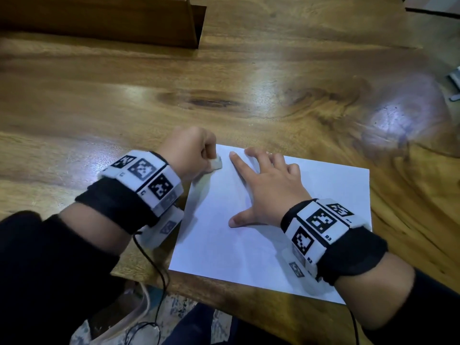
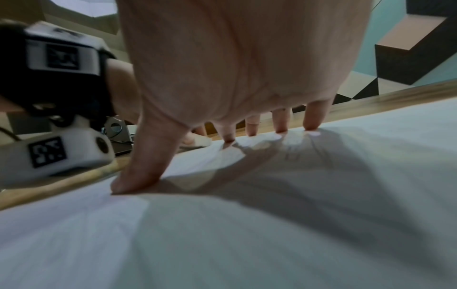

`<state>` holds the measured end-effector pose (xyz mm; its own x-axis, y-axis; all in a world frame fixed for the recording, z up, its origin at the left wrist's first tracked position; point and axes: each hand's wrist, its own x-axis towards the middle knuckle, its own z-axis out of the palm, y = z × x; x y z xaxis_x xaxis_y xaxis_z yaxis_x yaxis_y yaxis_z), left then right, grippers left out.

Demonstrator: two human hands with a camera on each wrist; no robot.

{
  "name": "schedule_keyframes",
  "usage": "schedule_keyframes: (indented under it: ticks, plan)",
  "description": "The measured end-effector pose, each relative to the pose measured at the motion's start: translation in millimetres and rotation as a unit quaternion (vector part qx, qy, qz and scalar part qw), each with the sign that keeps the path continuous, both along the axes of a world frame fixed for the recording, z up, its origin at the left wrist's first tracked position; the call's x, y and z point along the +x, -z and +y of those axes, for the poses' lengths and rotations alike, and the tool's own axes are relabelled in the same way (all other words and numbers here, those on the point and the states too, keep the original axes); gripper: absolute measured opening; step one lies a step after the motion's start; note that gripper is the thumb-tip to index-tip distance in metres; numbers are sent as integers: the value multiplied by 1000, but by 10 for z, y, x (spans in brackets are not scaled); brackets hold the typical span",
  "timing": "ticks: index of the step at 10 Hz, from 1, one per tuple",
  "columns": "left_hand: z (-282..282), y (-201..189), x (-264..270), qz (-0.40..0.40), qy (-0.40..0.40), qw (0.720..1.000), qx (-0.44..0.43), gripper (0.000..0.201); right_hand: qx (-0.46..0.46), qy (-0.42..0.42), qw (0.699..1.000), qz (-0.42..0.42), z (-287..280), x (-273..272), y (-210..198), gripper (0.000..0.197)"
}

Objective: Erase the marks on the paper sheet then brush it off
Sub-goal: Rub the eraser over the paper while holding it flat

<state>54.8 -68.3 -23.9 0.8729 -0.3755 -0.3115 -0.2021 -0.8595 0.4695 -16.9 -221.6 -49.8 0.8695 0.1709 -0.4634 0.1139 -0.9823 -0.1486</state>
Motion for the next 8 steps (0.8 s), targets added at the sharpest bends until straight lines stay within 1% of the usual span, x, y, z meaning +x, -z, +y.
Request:
schedule_keyframes:
  ticks: [1,2,3,4,5,6,7,8]
  plan:
    - [72,28,-128,4,27,1000,4,9,2,-1,1000,-2,-1,3,1,123]
    - [208,27,-319,124,88,988,28,12,7,0,1000,-1,-4,-10,6,123]
    - [114,32,-147,65,41,997,1,16,9,0,1000,0,-2,-4,4,122]
    - [-8,72,-72,-19,-2,1000,0,14,4,0,1000,2,-4,0,1,123]
    - [149,130,-298,-12,31,999,4,29,5,0,1000,0,-7,-5,6,123]
    - [295,69,-433,98,99,990,25,32,3,-2,1000,-2,-3,-4,9,123]
    - [187,18,-240,80,66,994,18,22,6,-1,1000,-3,-5,-4,3,123]
    - [23,51,-106,-20,-1,1000,-2,13,6,2,1000,-3,-6,-10,4,122]
